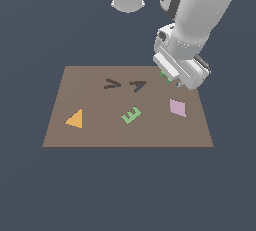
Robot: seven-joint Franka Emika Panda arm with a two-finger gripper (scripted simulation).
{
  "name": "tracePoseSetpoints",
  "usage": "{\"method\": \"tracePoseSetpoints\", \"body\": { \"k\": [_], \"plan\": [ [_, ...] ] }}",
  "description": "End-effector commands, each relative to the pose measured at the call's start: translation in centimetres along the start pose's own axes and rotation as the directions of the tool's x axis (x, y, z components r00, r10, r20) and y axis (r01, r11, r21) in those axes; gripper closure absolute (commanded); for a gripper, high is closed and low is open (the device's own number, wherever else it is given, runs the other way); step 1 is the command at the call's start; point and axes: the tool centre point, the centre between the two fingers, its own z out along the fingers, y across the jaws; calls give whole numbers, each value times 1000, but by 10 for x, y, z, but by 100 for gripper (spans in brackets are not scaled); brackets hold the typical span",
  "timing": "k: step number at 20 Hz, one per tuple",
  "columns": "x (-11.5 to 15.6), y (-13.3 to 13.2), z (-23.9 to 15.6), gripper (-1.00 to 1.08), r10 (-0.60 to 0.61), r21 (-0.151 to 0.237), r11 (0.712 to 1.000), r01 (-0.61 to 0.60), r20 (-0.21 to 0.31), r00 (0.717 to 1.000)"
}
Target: Insert a designated object into the corresponding slot on a board.
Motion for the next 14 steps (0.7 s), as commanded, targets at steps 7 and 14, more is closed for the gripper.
{"method": "tracePoseSetpoints", "body": {
  "k": [7,14],
  "plan": [
    [0,0,1,108,0,1,1000,0,0,1000],
    [0,-1,-2,108,0,1,1000,0,0,1000]
  ]
}}
